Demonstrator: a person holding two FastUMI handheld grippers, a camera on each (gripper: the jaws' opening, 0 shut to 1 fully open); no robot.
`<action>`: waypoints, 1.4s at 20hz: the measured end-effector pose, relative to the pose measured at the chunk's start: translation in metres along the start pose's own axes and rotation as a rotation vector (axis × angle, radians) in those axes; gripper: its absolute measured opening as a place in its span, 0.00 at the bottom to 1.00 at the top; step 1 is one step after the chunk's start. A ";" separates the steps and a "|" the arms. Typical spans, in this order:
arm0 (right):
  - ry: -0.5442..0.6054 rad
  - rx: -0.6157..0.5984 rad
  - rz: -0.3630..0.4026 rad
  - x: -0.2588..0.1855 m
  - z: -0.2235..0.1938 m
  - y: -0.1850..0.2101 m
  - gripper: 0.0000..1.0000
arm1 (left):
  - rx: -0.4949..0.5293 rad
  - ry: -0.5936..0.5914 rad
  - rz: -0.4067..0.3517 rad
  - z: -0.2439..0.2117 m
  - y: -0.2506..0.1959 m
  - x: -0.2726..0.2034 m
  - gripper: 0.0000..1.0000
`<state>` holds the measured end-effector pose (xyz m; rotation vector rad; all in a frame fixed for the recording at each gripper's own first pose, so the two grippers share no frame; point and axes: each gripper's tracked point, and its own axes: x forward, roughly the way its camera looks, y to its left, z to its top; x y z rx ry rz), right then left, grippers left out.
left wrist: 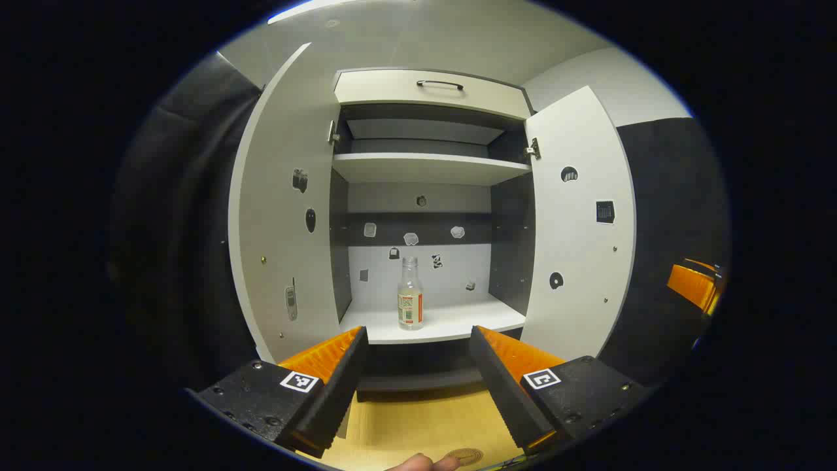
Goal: Grasp the bottle in the cabinet with the left hand and place it on the coaster, then close the right door with the right hand and the left door with the left hand.
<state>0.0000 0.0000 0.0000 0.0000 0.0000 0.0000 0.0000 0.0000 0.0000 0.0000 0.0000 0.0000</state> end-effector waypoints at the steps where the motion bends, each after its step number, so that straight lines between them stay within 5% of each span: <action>1: 0.001 -0.002 0.003 0.000 -0.001 0.001 0.98 | 0.007 0.001 -0.001 -0.001 0.000 0.003 0.98; 14: -0.013 -0.013 0.043 0.005 -0.002 0.023 0.98 | 0.010 -0.015 0.095 -0.015 0.035 0.053 0.98; 21: -0.017 -0.001 0.078 0.010 0.000 0.048 0.98 | 0.043 -0.040 0.073 -0.031 0.035 0.137 0.98; 28: 0.018 0.009 0.015 0.004 0.002 0.036 0.98 | -0.024 -0.028 0.064 -0.044 0.038 0.228 0.98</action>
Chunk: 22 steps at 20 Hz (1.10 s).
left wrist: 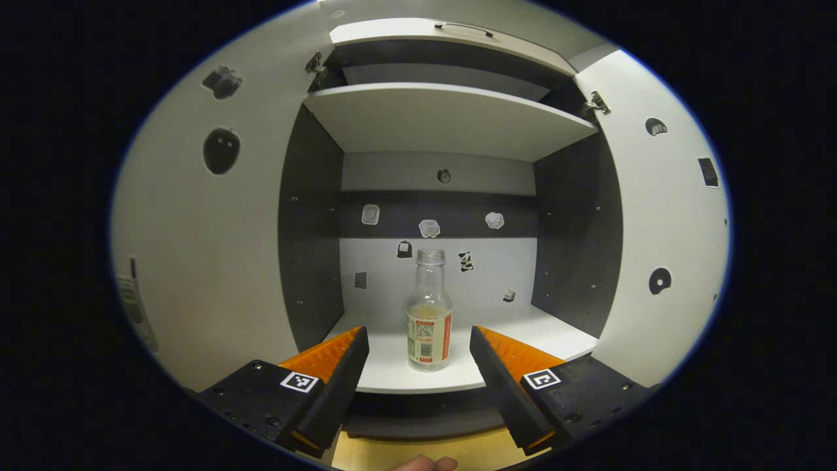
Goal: Grasp the bottle in the cabinet with the left hand and place it on the coaster, then close the right door with the right hand and the left door with the left hand.
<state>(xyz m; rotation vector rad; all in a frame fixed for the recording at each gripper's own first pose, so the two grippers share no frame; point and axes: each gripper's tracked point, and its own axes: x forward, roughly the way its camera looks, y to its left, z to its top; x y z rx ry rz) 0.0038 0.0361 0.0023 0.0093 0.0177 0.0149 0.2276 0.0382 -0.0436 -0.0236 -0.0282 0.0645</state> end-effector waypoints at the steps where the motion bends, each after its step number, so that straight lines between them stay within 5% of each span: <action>1: -0.002 -0.001 -0.014 -0.004 0.000 -0.004 0.98 | -0.005 0.000 0.005 -0.002 0.002 0.015 0.98; 12: 0.028 -0.062 -0.149 -0.045 -0.013 -0.032 0.98 | 0.016 0.089 0.010 -0.046 -0.007 0.124 0.99; 14: 0.038 -0.071 -0.165 -0.056 -0.017 -0.035 0.98 | -0.004 0.087 -0.026 -0.039 -0.014 0.113 0.78; 22: 0.024 -0.031 -0.132 -0.062 -0.017 -0.034 0.98 | -0.037 0.039 -0.110 0.006 -0.033 0.022 0.76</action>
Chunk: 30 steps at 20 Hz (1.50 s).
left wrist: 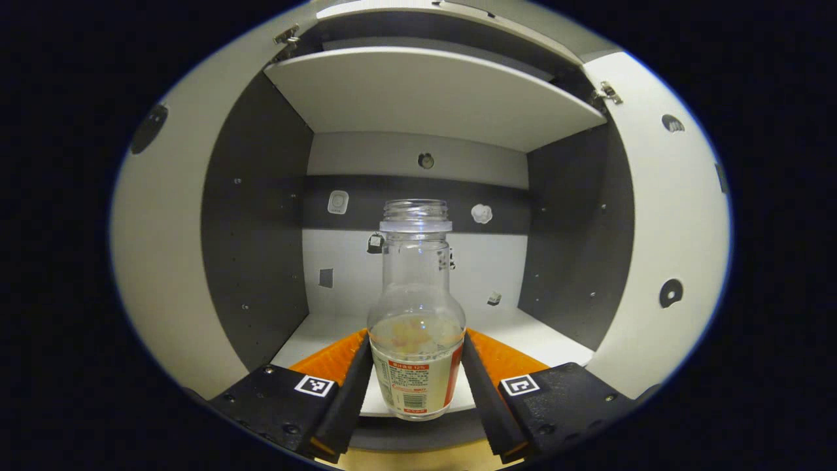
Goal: Grasp the bottle in the cabinet with the left hand and place it on the coaster, then close the right door with the right hand and the left door with the left hand.
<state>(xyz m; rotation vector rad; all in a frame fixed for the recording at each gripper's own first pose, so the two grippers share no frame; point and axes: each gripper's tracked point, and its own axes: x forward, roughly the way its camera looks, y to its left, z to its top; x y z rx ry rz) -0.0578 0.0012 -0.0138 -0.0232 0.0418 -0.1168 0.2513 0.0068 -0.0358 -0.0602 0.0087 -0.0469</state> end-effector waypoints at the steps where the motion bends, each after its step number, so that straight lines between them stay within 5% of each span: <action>1: -0.001 -0.001 0.010 0.000 -0.001 0.001 0.98 | -0.010 -0.003 -0.013 0.003 -0.004 -0.014 0.78; 9: -0.017 0.034 0.097 -0.002 -0.003 0.012 0.98 | -0.085 -0.020 -0.017 0.002 -0.016 -0.110 0.78; 18: -0.003 0.005 0.164 -0.002 -0.021 0.018 0.98 | -0.027 0.081 0.040 -0.154 -0.014 -0.172 0.78; 25: 0.016 0.010 0.214 0.015 -0.033 0.045 0.98 | -0.073 0.207 -0.108 -0.286 -0.057 -0.210 0.78; 30: 0.015 0.135 0.306 0.022 -0.029 0.089 0.98 | -0.005 0.191 -0.215 -0.321 -0.094 -0.235 0.79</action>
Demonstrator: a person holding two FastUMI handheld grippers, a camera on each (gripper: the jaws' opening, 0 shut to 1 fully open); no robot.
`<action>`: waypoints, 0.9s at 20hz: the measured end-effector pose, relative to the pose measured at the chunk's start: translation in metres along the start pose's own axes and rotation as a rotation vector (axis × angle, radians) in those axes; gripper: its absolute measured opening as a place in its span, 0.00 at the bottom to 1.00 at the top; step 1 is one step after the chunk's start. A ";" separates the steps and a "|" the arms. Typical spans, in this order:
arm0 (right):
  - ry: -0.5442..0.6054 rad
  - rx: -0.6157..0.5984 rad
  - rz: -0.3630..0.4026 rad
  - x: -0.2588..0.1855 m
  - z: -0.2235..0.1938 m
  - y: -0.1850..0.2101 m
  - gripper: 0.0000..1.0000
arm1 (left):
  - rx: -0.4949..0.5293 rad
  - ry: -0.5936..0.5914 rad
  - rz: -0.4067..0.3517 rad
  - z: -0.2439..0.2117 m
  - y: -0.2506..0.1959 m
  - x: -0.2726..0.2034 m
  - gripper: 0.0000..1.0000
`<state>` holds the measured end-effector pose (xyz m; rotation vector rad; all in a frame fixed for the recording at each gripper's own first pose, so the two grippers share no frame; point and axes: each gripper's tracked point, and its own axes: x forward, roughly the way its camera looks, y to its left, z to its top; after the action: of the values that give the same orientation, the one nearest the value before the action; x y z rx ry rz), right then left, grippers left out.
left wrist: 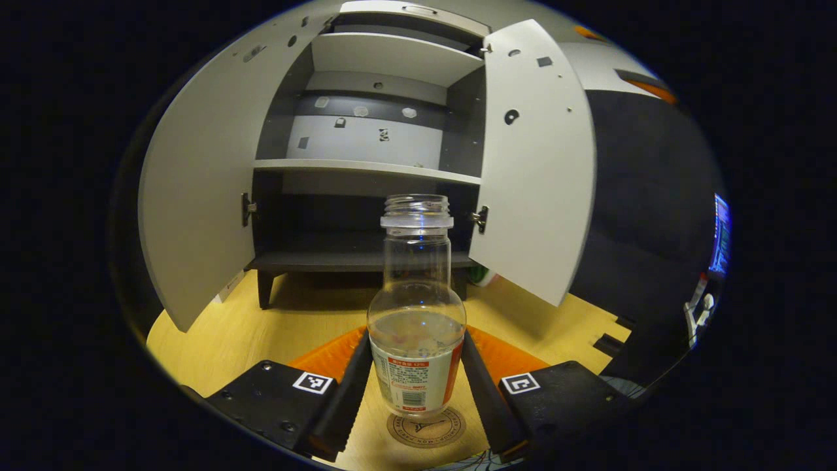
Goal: Grasp the bottle in the cabinet with the left hand and place it on the coaster, then close the right door with the right hand and the left door with the left hand.
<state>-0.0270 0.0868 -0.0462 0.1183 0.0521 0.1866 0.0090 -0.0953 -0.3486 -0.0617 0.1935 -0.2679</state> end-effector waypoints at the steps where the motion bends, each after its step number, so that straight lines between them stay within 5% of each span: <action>1: 0.001 0.021 0.015 0.004 -0.003 0.005 0.98 | 0.003 -0.010 -0.020 -0.006 -0.008 -0.002 0.79; 10: 0.049 -0.065 -0.007 0.011 -0.024 -0.010 0.98 | 0.152 0.003 -0.122 -0.060 -0.033 0.006 0.79; 18: 0.035 -0.102 0.021 0.002 -0.016 -0.019 0.98 | 0.182 -0.006 -0.145 -0.036 -0.032 -0.005 0.86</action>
<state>-0.0230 0.0703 -0.0641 0.0140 0.0763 0.2122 -0.0108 -0.1262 -0.3803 0.1042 0.1581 -0.4285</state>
